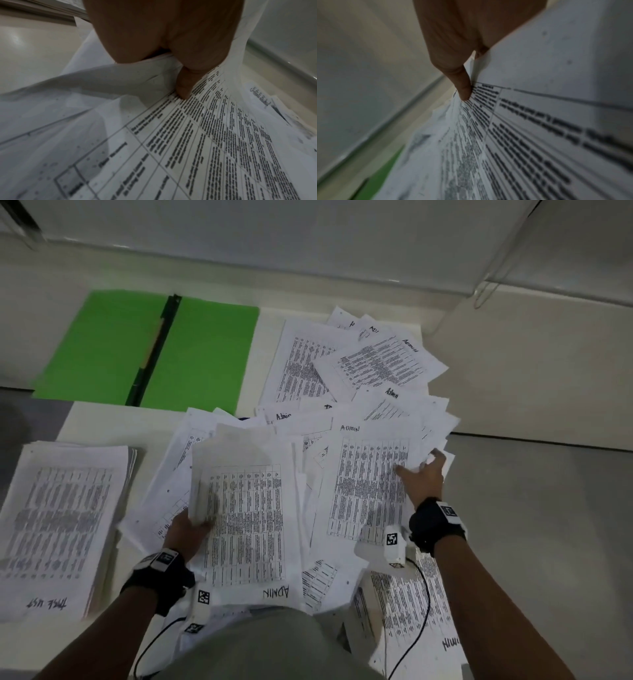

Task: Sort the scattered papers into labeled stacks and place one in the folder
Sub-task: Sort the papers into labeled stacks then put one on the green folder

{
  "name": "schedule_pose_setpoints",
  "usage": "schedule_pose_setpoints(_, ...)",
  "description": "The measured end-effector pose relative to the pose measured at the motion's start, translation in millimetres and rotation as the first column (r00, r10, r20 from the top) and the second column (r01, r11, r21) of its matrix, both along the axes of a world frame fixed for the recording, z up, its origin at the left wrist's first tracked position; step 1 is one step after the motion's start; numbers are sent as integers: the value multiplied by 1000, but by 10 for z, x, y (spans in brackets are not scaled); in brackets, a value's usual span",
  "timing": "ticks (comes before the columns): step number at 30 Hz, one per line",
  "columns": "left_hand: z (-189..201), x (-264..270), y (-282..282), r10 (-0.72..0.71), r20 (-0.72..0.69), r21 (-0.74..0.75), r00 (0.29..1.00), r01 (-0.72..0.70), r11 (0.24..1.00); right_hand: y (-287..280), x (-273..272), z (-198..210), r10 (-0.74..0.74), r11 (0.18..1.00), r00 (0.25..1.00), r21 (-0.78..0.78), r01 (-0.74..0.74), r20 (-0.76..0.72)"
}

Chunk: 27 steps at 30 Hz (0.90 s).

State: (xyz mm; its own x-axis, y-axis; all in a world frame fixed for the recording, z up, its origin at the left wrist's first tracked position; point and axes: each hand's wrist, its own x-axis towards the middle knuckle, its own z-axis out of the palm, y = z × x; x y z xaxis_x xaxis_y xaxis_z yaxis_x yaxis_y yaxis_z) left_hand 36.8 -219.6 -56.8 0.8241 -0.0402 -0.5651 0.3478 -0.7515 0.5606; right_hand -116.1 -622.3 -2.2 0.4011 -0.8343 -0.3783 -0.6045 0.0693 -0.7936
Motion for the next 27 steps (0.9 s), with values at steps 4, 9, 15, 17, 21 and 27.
schedule_pose_setpoints(4, 15, 6, 8, -31, 6, 25, 999, 31, 999, -9, -34, 487, 99, 982, 951, 125, -140, 291)
schedule_pose_setpoints(9, 38, 8, 31, -63, 9, 23, 998, 63, 998, 18, -150, 1142, 170, 979, 857, 16, -204, 487)
schedule_pose_setpoints(15, 85, 12, 27, -65, 2, 3, 998, 65, 998, 1, -270, 1653, 135, 987, 721, -27, -159, 680)
schedule_pose_setpoints(17, 105, 27, 21, -38, -17, -16, 999, 38, 999, 1, -273, 1707, 102, 979, 638, 38, -202, 763)
schedule_pose_setpoints(21, 112, 18, 16, 24, -70, -59, 997, -28, 998, 95, -228, 1325, 23, 974, 730, 151, -171, 683)
schedule_pose_setpoints(27, 141, -54, -2, 71, -97, -119, 993, -83, 989, 606, -271, 307, 213, 952, 930, 150, -266, 301)
